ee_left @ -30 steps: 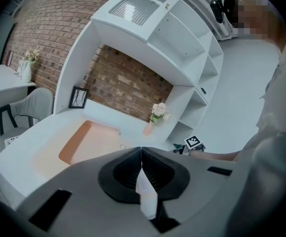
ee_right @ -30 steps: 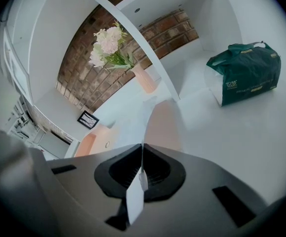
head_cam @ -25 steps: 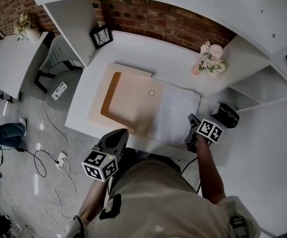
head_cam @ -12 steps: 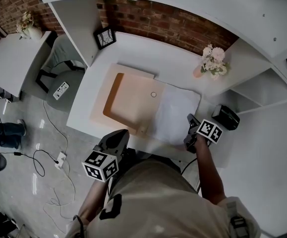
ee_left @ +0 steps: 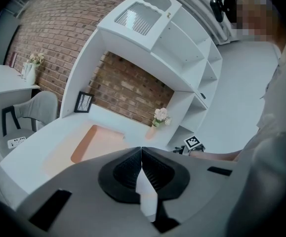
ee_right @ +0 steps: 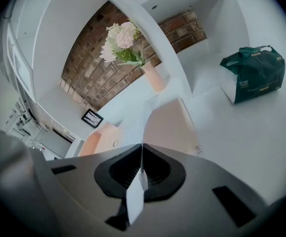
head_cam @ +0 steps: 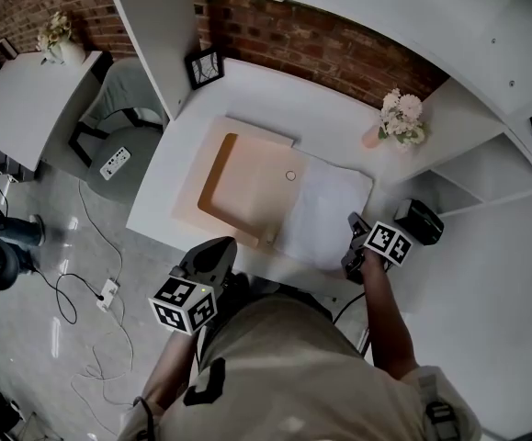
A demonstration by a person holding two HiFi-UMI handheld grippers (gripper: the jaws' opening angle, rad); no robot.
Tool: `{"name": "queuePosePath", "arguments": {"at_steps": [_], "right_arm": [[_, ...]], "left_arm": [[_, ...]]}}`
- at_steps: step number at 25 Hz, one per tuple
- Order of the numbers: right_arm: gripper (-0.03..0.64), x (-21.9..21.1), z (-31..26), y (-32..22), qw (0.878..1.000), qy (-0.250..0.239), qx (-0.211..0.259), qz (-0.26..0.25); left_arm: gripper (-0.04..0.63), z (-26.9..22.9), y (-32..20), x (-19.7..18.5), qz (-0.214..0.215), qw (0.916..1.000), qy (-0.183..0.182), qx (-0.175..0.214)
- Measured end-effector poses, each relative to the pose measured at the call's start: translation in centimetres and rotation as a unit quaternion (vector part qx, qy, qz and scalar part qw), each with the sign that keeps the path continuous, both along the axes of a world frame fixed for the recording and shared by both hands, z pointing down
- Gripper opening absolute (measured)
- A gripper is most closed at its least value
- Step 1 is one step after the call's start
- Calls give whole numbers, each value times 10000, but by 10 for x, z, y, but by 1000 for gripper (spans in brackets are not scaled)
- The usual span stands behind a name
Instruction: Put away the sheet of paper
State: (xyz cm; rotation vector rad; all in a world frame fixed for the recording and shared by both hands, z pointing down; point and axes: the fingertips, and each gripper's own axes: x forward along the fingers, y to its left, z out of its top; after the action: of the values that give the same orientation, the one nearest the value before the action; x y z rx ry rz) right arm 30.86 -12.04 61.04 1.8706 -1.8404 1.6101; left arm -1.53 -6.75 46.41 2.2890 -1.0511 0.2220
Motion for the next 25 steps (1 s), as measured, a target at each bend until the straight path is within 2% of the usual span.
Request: {"name": "queuePosePath", "arguments": {"at_steps": [19,25], "right_arm": [[28,-8,-3,-5,9982,587,73,-28],[28,-15,-5,-3,9977,660,173,27]], "left_arm": [[18,1,13,-43,-6,9999,110,43],[18,2,18,-54,152,9998,146,56]]}}
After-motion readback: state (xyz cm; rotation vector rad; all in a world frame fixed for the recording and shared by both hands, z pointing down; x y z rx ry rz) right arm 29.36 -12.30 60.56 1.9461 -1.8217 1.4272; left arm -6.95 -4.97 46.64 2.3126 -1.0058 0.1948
